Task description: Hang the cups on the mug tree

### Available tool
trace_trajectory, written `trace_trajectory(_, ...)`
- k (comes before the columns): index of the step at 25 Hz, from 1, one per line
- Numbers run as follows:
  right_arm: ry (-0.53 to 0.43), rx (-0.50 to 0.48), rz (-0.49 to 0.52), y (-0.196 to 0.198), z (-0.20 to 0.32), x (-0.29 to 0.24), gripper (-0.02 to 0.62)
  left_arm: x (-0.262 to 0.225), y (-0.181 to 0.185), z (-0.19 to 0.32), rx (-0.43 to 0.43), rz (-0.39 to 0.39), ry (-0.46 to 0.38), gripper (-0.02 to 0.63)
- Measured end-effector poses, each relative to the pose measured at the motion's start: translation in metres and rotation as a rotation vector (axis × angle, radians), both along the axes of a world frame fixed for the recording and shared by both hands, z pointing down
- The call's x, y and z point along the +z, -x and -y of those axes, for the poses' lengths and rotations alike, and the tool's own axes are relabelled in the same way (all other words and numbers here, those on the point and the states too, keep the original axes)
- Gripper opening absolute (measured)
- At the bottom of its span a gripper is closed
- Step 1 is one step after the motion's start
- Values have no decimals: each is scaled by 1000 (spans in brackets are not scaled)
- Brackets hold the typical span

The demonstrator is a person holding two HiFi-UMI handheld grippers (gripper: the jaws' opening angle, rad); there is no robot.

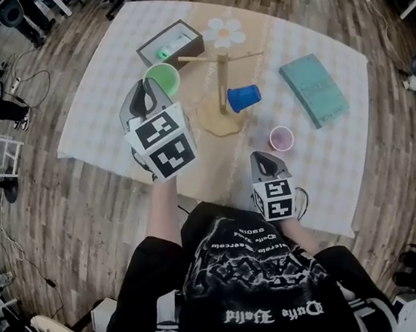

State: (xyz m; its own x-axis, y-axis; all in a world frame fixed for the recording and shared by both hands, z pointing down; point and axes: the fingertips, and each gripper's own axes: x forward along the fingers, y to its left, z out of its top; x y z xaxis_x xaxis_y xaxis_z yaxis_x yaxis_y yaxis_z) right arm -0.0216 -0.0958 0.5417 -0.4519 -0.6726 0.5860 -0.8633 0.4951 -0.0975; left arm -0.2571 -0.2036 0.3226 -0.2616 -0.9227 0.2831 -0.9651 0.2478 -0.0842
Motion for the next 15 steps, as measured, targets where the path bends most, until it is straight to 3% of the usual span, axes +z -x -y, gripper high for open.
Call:
trace_trajectory(8, 9, 1, -7, -3, -1, 2, 9, -28, -12, 6, 3, 100, -68, 43)
trace_trajectory(15, 8, 11, -5, -6, -3, 1, 9, -37, -26, 9, 24, 159, -79, 43)
